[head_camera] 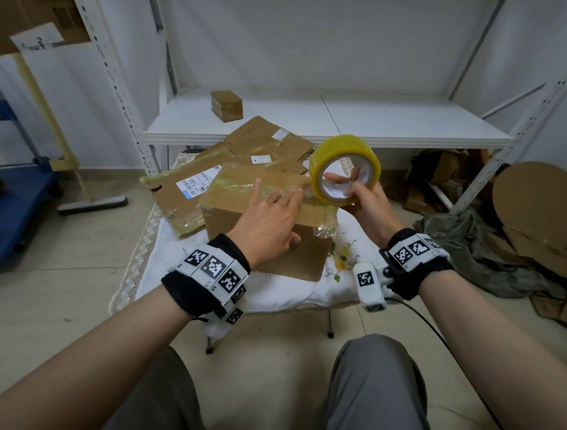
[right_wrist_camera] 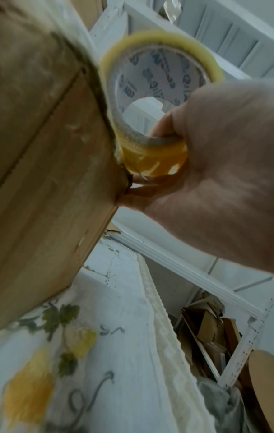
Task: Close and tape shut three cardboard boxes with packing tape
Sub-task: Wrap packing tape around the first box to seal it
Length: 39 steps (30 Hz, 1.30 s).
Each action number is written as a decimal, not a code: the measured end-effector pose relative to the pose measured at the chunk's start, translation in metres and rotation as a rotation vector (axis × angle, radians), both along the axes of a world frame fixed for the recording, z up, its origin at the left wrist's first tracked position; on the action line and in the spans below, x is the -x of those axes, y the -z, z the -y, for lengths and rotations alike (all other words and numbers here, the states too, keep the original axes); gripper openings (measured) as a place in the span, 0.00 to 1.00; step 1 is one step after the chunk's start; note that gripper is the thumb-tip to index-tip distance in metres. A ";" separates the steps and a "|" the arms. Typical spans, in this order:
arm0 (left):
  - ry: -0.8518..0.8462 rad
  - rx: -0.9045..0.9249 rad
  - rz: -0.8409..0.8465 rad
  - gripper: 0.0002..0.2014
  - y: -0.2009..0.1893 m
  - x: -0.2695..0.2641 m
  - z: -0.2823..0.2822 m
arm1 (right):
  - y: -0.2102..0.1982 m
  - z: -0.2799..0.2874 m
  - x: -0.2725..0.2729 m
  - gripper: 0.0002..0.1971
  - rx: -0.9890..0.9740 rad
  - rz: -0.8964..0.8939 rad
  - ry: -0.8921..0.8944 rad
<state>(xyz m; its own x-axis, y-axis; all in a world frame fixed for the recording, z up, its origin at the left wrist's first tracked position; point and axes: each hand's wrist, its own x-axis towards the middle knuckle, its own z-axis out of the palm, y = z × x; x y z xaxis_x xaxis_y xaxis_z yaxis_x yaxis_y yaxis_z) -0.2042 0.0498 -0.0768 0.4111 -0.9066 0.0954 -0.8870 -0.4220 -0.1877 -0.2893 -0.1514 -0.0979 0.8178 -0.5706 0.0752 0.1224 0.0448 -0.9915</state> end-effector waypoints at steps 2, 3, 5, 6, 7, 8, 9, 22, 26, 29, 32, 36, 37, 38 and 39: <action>-0.008 -0.016 -0.030 0.47 -0.005 -0.001 0.002 | -0.001 0.001 0.000 0.21 0.033 -0.007 0.000; -0.011 -0.028 -0.027 0.48 -0.008 -0.001 0.003 | -0.002 0.001 0.000 0.20 0.051 -0.010 -0.005; -0.012 -0.064 0.003 0.48 -0.012 -0.001 0.008 | 0.001 0.002 0.002 0.19 0.074 -0.021 -0.017; -0.014 -0.090 0.029 0.48 -0.013 -0.001 0.011 | 0.002 0.001 0.002 0.21 0.084 -0.031 -0.016; -0.019 -0.114 0.056 0.49 -0.014 -0.001 0.014 | 0.003 0.000 0.002 0.22 0.095 -0.041 -0.008; -0.028 -0.129 0.077 0.49 -0.015 0.000 0.017 | 0.003 -0.002 0.002 0.22 0.107 -0.051 0.006; -0.038 -0.134 0.090 0.51 -0.016 0.000 0.019 | 0.004 -0.004 0.002 0.22 0.120 -0.054 0.021; -0.093 0.013 0.101 0.45 -0.008 0.009 0.022 | -0.014 -0.010 0.001 0.16 0.390 -0.121 0.121; -0.035 0.059 0.063 0.48 0.000 0.006 0.023 | -0.014 -0.009 0.001 0.14 0.466 -0.140 0.156; -0.037 0.017 -0.010 0.51 0.005 0.006 0.024 | -0.013 -0.013 0.002 0.15 0.447 -0.131 0.135; -0.050 -0.007 -0.032 0.50 0.005 0.008 0.025 | -0.012 -0.013 0.005 0.19 0.299 -0.118 0.139; -0.055 -0.031 -0.032 0.54 0.005 0.010 0.024 | -0.011 -0.013 0.008 0.21 0.149 -0.103 0.151; -0.056 -0.029 -0.038 0.55 0.006 0.009 0.024 | -0.011 -0.013 0.008 0.22 0.122 -0.097 0.152; -0.057 -0.026 -0.045 0.56 0.006 0.009 0.023 | -0.010 -0.013 0.008 0.23 0.093 -0.085 0.153; -0.058 -0.025 -0.050 0.57 0.007 0.008 0.023 | -0.009 -0.012 0.009 0.24 0.066 -0.070 0.157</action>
